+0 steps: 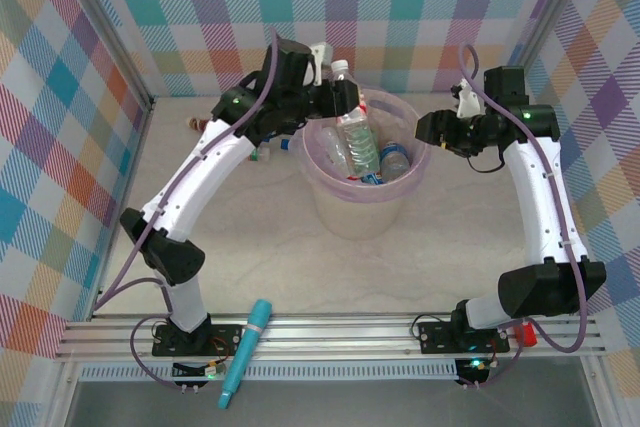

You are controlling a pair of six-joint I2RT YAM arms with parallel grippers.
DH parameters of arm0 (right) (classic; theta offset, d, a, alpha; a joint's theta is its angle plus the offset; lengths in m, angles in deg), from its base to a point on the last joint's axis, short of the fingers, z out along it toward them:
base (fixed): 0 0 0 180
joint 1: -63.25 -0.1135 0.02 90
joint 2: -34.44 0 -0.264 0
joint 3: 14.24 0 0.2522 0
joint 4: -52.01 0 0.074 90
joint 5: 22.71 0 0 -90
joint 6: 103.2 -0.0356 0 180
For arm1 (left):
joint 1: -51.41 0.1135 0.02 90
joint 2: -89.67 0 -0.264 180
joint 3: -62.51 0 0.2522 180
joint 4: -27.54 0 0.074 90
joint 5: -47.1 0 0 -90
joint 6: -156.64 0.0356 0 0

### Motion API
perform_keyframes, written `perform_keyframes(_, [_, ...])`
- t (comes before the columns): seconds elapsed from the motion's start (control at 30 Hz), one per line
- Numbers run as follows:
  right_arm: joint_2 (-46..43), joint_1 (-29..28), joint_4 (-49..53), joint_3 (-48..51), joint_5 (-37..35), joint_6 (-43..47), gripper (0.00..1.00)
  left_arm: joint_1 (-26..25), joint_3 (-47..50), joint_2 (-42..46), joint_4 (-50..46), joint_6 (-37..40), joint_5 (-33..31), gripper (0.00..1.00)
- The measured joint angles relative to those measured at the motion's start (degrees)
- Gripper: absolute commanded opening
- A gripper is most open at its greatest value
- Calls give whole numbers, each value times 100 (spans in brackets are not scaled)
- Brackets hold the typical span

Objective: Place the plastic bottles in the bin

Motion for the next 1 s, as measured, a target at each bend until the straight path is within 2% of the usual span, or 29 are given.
perform_keyframes(0.17, [0, -2, -17, 44, 31, 0, 67, -107, -181, -297, -282, 201, -20, 47])
perform_keyframes(0.33, [0, -2, -63, 42, 107, -31, 78, -203, -435, -621, -494, 363, 214, 64])
perform_keyframes(0.4, [0, 0, -74, 31, 114, -28, 79, -256, -474, -704, -533, 420, 264, 72])
perform_keyframes(0.57, [-2, -2, -90, -15, 146, -24, 80, -299, -492, -769, -498, 505, 310, 81])
perform_keyframes(0.77, [-9, 0, -61, -79, 131, -24, 80, -321, -503, -769, -520, 531, 203, 82])
perform_keyframes(1.0, [-173, -2, -7, -505, 146, -24, 80, -334, -570, -680, -942, 813, -841, 78])
